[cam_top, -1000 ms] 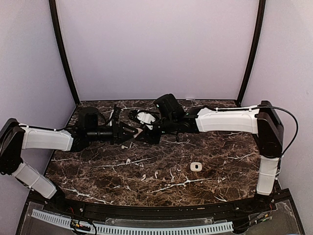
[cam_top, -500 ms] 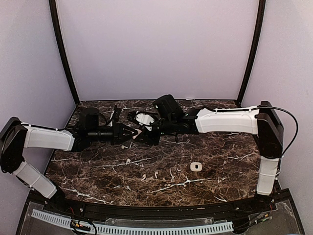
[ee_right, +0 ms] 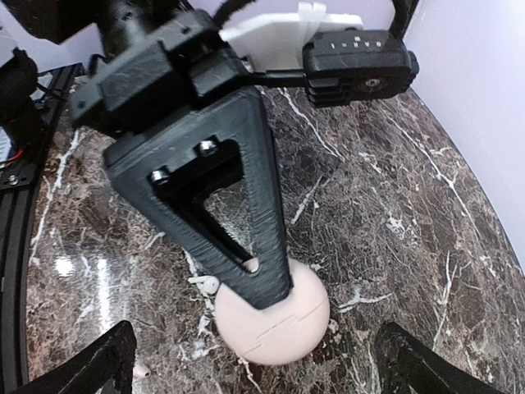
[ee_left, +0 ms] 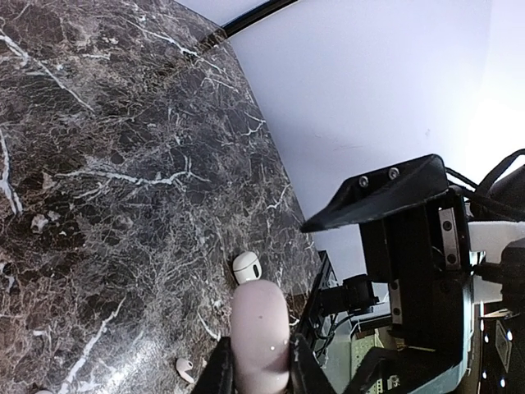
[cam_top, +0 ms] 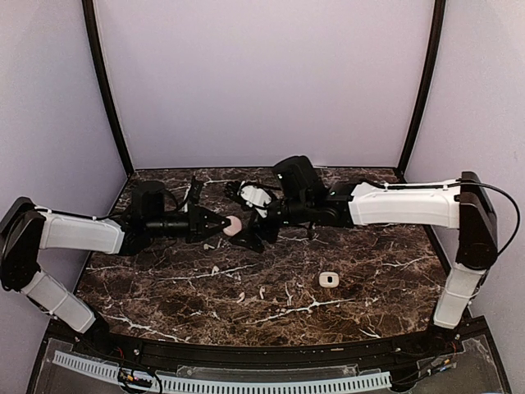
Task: Insert the wireless bluetooth earbuds into the charging case
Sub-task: Pass from the right arm to the left, then pass from the left arm to the right
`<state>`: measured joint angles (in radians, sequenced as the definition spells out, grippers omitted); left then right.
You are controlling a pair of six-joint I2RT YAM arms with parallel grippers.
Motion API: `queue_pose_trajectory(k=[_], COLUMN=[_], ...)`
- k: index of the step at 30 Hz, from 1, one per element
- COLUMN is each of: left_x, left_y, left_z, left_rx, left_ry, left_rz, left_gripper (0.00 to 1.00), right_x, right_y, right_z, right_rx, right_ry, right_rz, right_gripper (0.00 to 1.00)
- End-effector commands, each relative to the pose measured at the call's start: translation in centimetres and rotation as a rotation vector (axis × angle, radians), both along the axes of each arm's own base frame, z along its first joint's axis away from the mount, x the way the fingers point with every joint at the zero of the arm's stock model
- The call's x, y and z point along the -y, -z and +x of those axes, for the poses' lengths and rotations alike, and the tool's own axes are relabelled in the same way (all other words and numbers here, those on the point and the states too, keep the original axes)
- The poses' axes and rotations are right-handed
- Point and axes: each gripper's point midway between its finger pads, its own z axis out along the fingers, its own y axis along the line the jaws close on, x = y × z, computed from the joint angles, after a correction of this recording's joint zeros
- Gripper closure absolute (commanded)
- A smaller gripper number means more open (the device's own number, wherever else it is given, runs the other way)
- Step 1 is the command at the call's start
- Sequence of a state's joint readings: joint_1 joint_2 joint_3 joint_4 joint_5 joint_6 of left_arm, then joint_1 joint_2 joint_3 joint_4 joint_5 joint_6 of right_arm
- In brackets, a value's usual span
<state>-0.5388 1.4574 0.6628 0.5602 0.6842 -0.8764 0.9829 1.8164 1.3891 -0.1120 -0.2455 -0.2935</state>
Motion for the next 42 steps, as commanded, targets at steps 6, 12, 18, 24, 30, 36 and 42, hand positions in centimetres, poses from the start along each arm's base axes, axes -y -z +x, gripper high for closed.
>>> queue_pose_trajectory(k=[6, 12, 18, 24, 30, 36, 42], left_x=[-0.5, -1.6, -2.1, -2.0, -1.5, -1.9, -2.2], left_y=[-7.1, -11.0, -14.6, -15.9, -17.0, -19.1, -20.1], left_z=[-3.2, -5.3, -8.0, -9.3, -11.2, -12.2, -12.1], left_rx=[0.324, 0.548, 0.776, 0.861, 0.940, 1.003, 1.026], left_ry=[0.100, 0.103, 0.084, 0.092, 0.121, 0.082, 0.037], left_rz=[-0.161, -0.213, -0.243, -0.229, -0.265, -0.336, -0.351], left_gripper=[0.97, 0.96, 0.97, 0.99, 0.99, 1.00, 1.00], right_x=[4.3, 6.8, 9.3, 11.5, 12.7, 12.4, 11.0], right_y=[-8.8, -12.3, -16.2, -18.6, -19.4, -19.0, -19.1], right_z=[-4.2, -6.2, -9.9, -12.7, -13.7, -12.6, -10.1], right_rx=[-0.214, -0.335, -0.456, -0.564, -0.663, -0.706, -0.610], right_ry=[-0.147, -0.223, -0.414, -0.570, -0.669, -0.656, -0.471], right_rz=[0.388, 0.532, 0.680, 0.734, 0.768, 0.802, 0.798], right_gripper=[0.02, 0.08, 0.13, 0.16, 0.18, 0.25, 0.26])
